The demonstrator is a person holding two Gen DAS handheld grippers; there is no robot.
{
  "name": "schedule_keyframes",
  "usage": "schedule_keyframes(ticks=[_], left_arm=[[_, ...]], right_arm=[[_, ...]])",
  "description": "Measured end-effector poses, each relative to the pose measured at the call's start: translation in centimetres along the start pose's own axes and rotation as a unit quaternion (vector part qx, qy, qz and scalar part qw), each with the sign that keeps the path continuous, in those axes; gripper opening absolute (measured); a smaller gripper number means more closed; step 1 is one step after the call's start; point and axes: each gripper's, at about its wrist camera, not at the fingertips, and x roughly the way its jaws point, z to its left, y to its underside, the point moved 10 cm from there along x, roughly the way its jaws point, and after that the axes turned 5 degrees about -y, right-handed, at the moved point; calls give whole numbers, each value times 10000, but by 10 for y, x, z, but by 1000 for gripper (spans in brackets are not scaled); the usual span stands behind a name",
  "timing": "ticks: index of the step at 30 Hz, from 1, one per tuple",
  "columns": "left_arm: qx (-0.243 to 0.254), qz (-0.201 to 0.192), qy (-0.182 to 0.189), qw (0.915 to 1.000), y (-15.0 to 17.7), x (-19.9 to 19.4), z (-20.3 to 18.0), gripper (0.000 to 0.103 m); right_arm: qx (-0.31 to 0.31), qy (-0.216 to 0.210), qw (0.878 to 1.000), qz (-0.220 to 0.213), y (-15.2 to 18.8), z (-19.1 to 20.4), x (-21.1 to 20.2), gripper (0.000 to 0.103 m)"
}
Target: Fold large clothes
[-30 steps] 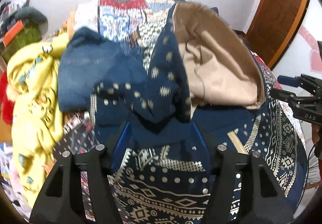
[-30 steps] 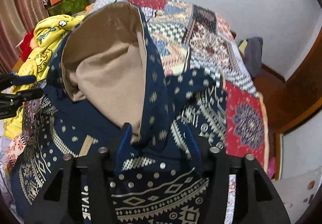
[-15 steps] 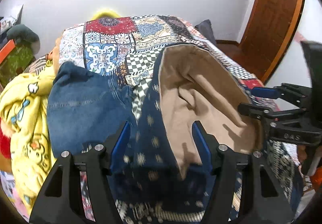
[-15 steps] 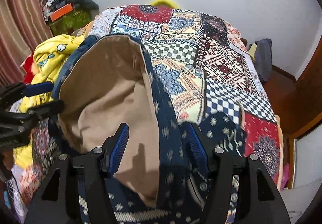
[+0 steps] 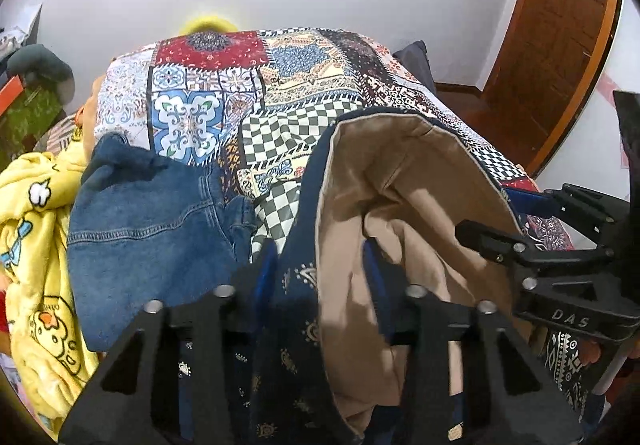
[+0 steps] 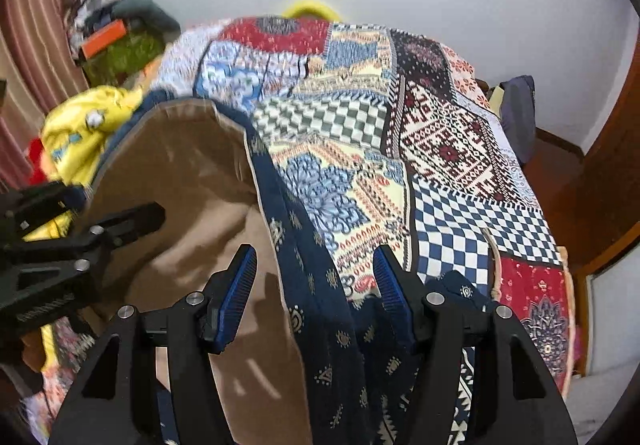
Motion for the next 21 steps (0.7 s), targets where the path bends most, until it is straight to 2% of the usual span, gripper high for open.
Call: schedule_keyframes(ticks=[1,2,3,4,5,8,10,13,21], left_arm=[[40,-18,-16,10000,-1,-1,-1,23],[85,-4,-30,10000,0,-2,-3,19],[134,21,-34,9999,0,-2,-5,10],[194,40,-13,9998,1,-4,-8,8],[246,33,-5,9997,2,-7,-10,8],[406,-93,14,9991,5,-21,-17,6],[460,-148,155,9987,9,-36,-23,6],[573,-225,267,9977,17,-56,-32,6],[591,-174,719,9955,64,-105,-52,6]], right_arm=[[21,-41,10000,-54,-1,0,-3,48],[20,-63,10000,-39,-2,1,-3,37],[21,-86,10000,30,-1,1,-2,30],[28,-113,9999,123,0,1,0,16],[49,-156,9996,210,2,1,1,9],[158,-256,9993,220,6,0,-6,7],[212,-410,9988,138,8,2,-17,6],[78,-523,9986,49,11,8,-36,6],[-371,-773,9963,-14,42,28,-84,6]])
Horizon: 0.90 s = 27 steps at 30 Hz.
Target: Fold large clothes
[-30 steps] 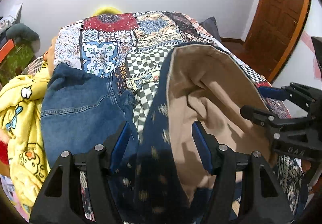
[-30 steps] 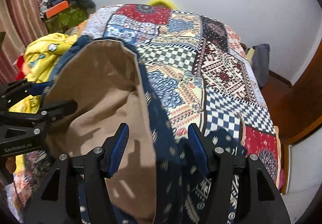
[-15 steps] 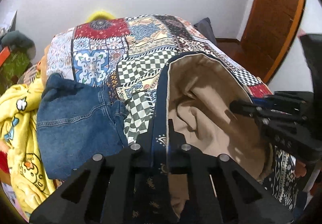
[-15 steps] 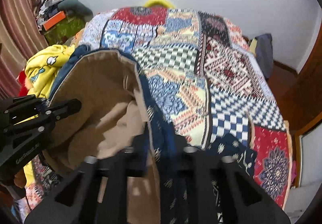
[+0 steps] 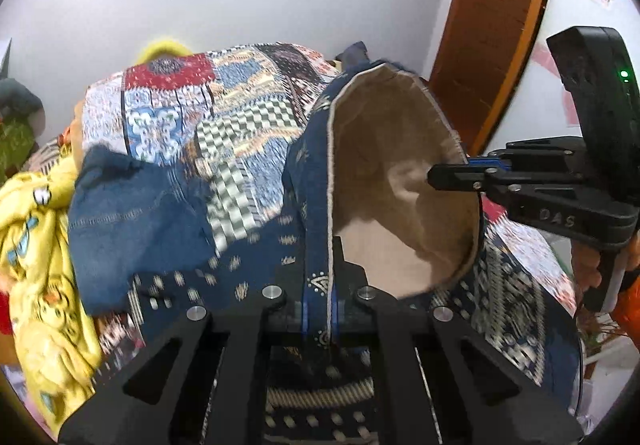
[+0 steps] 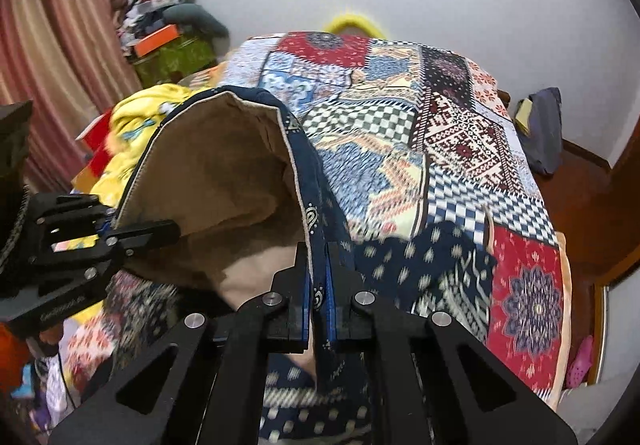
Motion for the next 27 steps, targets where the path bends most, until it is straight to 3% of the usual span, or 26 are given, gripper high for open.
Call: schedule_keyframes(ticks=[5,10,17,20,25,27], left_arm=[[14,160,-22,9999,35,-12,-6,6],[-190,428,214,9987,72,-24,-10,6],[-149,592,-11,9981,106,-47,-8,8],[-46,485,-94,9988,106,-63,-7,8],[-65,21,-144,9999,80,-95,-5,9],[-149,-170,-67,9997,63,-102,-3,15]], right_arm=[[-127,-142,9998,-36,28,17,-23,6],[-111,-369,9992,-111,51,33,-39,6],[-376,-294,9988,-82,73,45,-56,6],[-403,-202,9988,-180,73,42,-66,6],[-210,-110,9992,-316,61,30,-74,6],[-57,-131,9993,-335,57,24,-74,6]])
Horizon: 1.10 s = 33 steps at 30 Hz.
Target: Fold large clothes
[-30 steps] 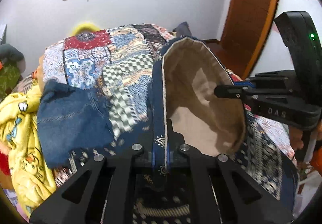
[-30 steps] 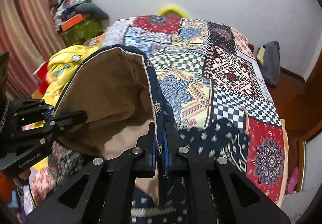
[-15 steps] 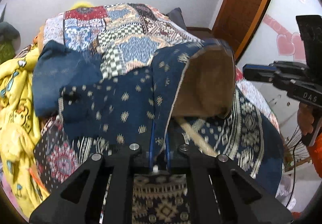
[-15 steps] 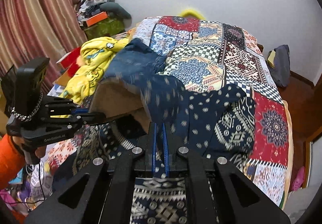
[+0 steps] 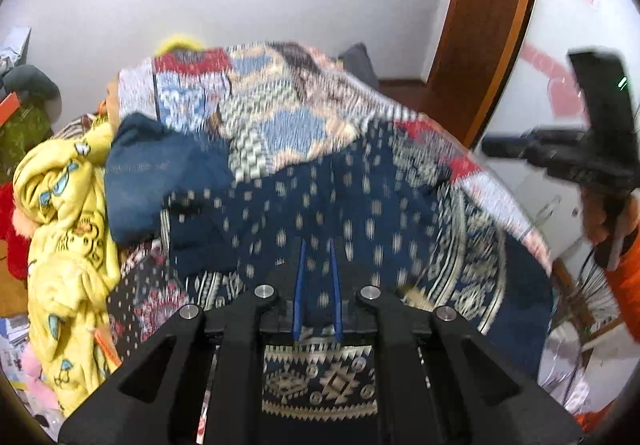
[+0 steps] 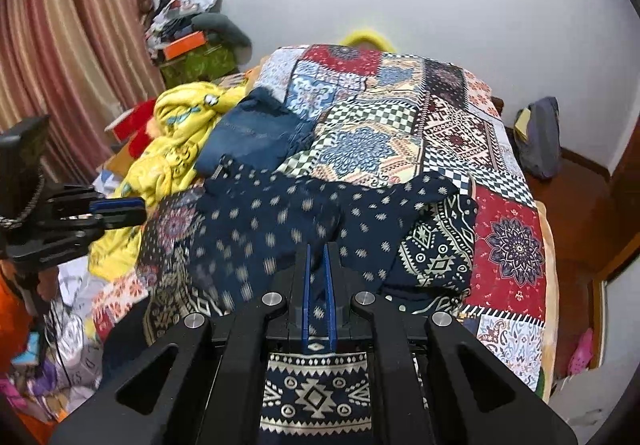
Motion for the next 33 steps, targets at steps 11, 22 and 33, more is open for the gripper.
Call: schedule_keyframes(ticks=[11,22,33], left_arm=[[-222,520,42,9984,-1,87,-6,29],[-426,1192,-255,9916,62,146,3,45],[-1211,525,-530,9898,21,93,81,55]], right_arm=[[264,-43,9984,506,8,0,57,46],[699,114,9841,1629,61,-30,129,47],[942,450,9897,982,24,-61,87,47]])
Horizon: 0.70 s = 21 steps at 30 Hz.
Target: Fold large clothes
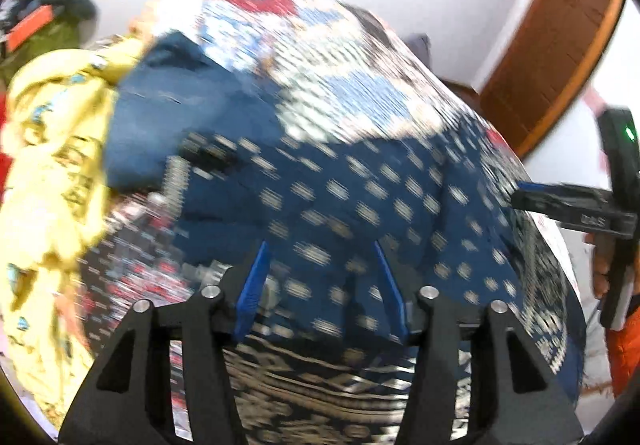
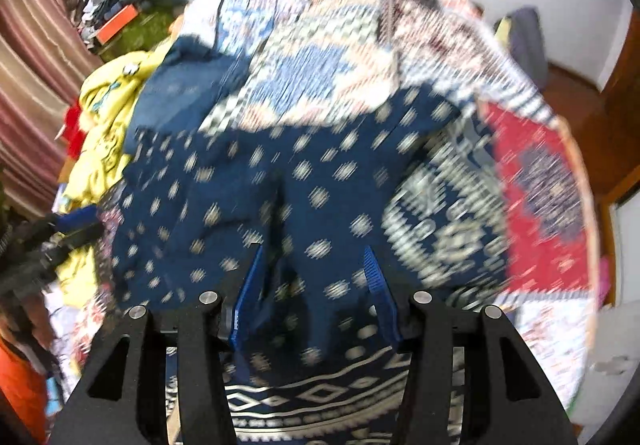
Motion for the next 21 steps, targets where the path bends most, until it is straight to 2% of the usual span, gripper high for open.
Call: schedule_keyframes(ticks=[3,5,10,14,16,21], left_arm=[[-309,-87,-327,9989,-15,-2,43,56],[-541,-40,-350,9979,-18,2,64,56],[-1348,203,-595,9889,-12,27,115,56],[-1796,509,-175,9823,4,58,124,56],[-1864,624,-18,9805,10,70,120,56],[-2050,777,411,9748,12,98,108,56]], right_arm=[[-20,199,9993,-327,-16,-15,-18,47],[57,289,9984,-485,-26,-25,-23,47],[591,264,9954,-711,-41,-60,-21,48],[915,362,9937,-536,-35,-89,-6,48],[1072,415,9927,-361,-31,-102,9,48],[1553,237,9876,-57,-23,-128,37,48]])
